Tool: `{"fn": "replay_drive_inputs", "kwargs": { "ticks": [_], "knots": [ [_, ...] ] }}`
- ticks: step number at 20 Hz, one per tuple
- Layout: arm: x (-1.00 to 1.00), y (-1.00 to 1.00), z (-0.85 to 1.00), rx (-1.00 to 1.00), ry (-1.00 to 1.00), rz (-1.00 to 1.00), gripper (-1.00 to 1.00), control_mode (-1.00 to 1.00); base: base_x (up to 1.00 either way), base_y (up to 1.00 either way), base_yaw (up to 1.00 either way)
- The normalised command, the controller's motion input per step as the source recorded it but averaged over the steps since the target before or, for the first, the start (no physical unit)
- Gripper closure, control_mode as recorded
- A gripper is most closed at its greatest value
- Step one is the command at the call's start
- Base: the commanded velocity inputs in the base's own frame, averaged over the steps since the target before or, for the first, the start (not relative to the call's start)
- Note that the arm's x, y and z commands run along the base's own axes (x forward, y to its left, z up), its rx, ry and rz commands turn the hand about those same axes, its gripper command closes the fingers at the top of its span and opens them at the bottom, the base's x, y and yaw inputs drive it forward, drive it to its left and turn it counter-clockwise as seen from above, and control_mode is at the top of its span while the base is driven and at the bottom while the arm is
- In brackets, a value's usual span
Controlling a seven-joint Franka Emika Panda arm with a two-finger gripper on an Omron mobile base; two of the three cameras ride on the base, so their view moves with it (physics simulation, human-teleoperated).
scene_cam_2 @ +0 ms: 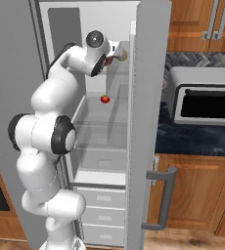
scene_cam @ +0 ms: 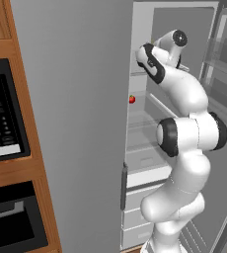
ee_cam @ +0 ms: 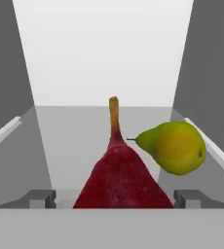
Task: Place the pear in the correct fridge rack based on whether it is a fruit or vegetable. Finally, close the fridge door.
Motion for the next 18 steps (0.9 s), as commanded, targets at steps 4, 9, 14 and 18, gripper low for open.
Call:
{"fn": "replay_drive_inputs", "kwargs": {
  "ticks": [4,9,14,18],
  "knots": [
    [-0.81,0.00,0.02,0.00,-0.13,-0.04,-1.00,-1.00,0.00,0.00,0.00],
    [-0.81,0.28,0.15,-0.01,-0.06,-0.11,-1.00,-1.00,0.00,0.00,0.00],
    [0.20,0.11,0.01,-0.02,0.01,-0.07,-1.00,-1.00,0.00,0.00,0.00],
    [0.74,0.00,0.00,0.00,0.00,0.00,-1.00,-1.00,0.00,0.00,0.00]
  ]
}}
